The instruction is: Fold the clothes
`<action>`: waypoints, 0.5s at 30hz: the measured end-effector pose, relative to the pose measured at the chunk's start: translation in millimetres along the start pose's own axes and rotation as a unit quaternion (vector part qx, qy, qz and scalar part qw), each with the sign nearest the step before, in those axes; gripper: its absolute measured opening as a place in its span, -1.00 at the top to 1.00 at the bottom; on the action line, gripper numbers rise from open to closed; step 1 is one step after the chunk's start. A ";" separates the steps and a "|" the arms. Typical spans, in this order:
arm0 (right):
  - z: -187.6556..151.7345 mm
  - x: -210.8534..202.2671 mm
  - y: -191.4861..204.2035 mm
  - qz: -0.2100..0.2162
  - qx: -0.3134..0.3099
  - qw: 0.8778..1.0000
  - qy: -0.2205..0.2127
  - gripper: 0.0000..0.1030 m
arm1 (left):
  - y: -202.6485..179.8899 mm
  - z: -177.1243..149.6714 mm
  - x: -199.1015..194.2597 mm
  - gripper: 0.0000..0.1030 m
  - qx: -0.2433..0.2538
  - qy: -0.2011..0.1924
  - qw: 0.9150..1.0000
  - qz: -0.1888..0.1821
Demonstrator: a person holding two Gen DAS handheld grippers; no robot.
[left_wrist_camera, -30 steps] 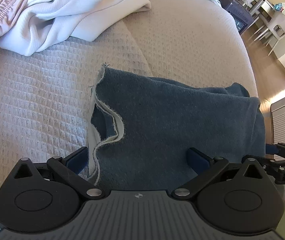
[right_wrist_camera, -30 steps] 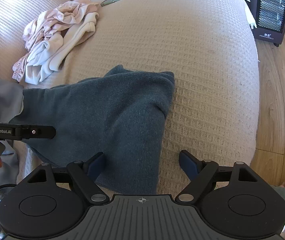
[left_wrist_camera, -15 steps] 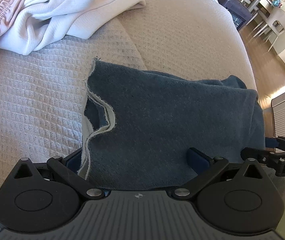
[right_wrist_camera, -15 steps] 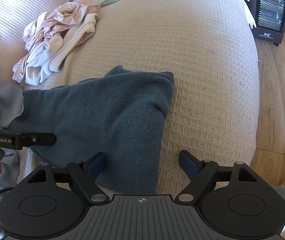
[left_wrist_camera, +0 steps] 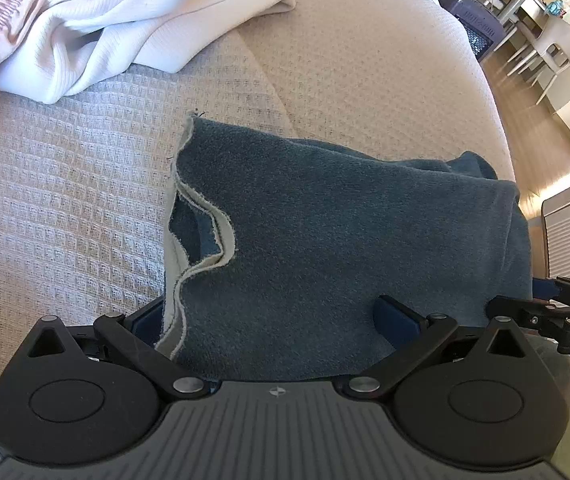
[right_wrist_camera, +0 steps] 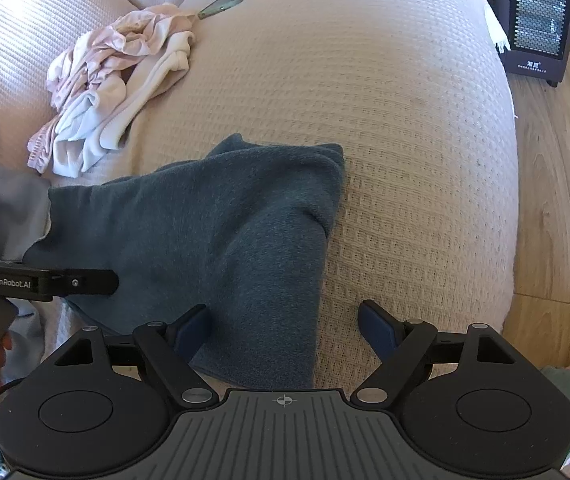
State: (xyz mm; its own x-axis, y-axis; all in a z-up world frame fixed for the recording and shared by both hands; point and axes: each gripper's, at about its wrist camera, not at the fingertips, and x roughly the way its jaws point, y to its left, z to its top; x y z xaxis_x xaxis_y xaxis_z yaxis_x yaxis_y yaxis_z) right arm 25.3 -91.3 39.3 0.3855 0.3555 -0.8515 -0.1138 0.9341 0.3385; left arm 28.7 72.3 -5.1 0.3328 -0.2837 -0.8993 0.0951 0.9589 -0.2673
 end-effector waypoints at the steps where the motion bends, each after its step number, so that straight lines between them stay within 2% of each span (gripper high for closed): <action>1: 0.1 0.0 -0.1 0.000 0.000 1.000 0.000 -0.61 | 0.3 0.0 0.6 -1.00 0.000 0.000 1.000 0.000; 9: 0.9 -2.3 1.2 -0.003 0.003 1.000 -0.003 -0.61 | 0.7 0.9 1.6 -1.00 0.000 -0.002 1.000 0.001; 13: 4.0 -13.3 2.2 -0.035 0.003 0.999 -0.027 -0.61 | 0.3 2.0 2.5 -1.00 0.007 0.001 1.000 0.002; 15: 8.5 -15.0 -1.8 -0.034 0.013 0.999 -0.034 -0.61 | 1.2 3.5 4.2 -1.00 0.005 0.003 1.000 0.001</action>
State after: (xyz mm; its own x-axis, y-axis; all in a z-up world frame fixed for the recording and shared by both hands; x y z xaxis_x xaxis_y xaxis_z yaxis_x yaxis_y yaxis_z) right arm 27.5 -98.6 54.9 0.4537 0.2880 -0.8433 -0.0615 0.9542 0.2927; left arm 33.4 72.3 -8.0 0.3268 -0.2811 -0.9023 0.1032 0.9597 -0.2615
